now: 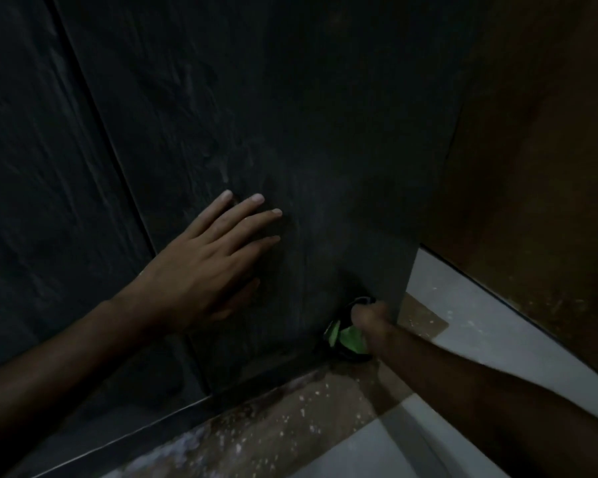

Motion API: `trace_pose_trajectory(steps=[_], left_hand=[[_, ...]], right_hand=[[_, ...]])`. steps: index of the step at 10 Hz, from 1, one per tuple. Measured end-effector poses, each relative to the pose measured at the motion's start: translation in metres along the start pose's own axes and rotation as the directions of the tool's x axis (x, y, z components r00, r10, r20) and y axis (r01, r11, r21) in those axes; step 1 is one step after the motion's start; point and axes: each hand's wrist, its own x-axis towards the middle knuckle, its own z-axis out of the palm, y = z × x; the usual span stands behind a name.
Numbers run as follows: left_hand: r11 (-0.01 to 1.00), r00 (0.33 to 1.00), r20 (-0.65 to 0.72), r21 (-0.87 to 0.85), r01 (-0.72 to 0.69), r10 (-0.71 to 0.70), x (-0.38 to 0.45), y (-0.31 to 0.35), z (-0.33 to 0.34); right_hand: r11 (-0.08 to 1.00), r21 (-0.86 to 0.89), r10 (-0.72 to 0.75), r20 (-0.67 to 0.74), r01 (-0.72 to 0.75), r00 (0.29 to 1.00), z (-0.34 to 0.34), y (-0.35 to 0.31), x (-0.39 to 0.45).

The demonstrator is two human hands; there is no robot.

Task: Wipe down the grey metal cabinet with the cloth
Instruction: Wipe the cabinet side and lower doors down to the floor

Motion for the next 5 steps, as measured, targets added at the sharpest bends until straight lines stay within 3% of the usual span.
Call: trace_pose_trajectory(steps=[2, 3, 4, 5], left_hand=[[0.996, 0.995, -0.069, 0.035, 0.076, -0.074, 0.002, -0.006, -0.008], [0.995, 0.993, -0.085, 0.043, 0.091, -0.088, 0.000, -0.008, -0.013], [0.990, 0.983, -0.142, 0.062, 0.128, -0.118, -0.006, -0.020, -0.023], [0.976, 0.960, -0.217, 0.083, 0.200, -0.178, -0.008, -0.033, -0.030]], right_hand=[[0.937, -0.322, -0.053, 0.248, 0.134, 0.967, 0.050, 0.024, -0.031], [0.973, -0.195, -0.106, 0.092, 0.122, 0.990, 0.017, -0.024, -0.077], [0.989, -0.107, -0.116, -0.092, 0.106, 0.989, -0.017, -0.063, -0.062], [0.972, -0.033, -0.233, -0.143, 0.231, 0.962, -0.023, -0.082, -0.085]])
